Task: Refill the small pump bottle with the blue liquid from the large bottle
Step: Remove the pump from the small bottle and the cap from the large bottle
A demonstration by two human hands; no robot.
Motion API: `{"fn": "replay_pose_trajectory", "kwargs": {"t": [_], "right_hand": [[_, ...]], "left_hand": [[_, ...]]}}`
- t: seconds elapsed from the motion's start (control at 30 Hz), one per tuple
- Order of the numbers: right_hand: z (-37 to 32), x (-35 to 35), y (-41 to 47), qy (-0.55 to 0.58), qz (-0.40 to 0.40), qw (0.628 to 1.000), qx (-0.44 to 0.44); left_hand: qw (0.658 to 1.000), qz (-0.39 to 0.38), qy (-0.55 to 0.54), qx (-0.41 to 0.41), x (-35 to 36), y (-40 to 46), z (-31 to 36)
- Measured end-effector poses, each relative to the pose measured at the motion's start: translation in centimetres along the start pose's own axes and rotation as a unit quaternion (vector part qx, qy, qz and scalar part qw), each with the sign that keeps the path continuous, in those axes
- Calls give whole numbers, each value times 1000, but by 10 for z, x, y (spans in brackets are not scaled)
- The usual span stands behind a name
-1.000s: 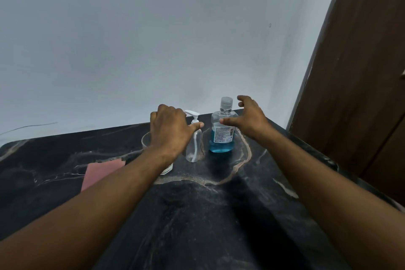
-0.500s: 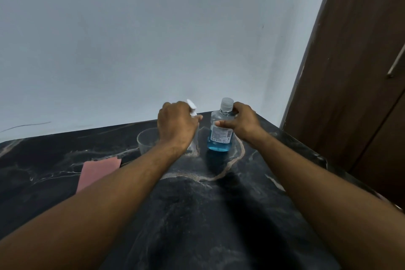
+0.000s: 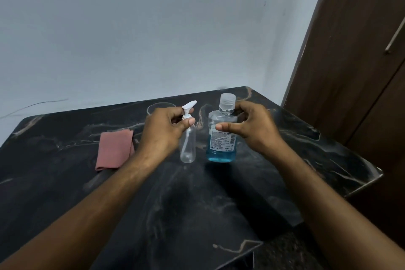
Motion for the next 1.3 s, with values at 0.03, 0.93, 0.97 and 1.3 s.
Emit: {"fn": "replay_pose_trajectory", "kwargs": {"t": [0.03,0.93,0.97,1.3], "right_hand": [[-1,1,-8,-1,0,1000,0],[-30,-13,-57,-24,32,999,-34],[-35,-16,-54,-35,54,997,-50],[-71,-7,-31,-199,35,977,-63]], "left_hand": [[1000,2,3,3,-2,-8,1],[998,26,61,0,-18,-58,-23],[998,35,59,-7,-20,-60,-23],[994,17,12,111,16,-96,22]]}}
Point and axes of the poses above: each hand's wrist, its own y-axis towards the middle knuckle, its own x-axis out of the palm, z = x × y, the point moved 2 cm from there along y, towards the middle knuckle, and after that the axes turned 10 degrees about y, right-handed, at the moved point
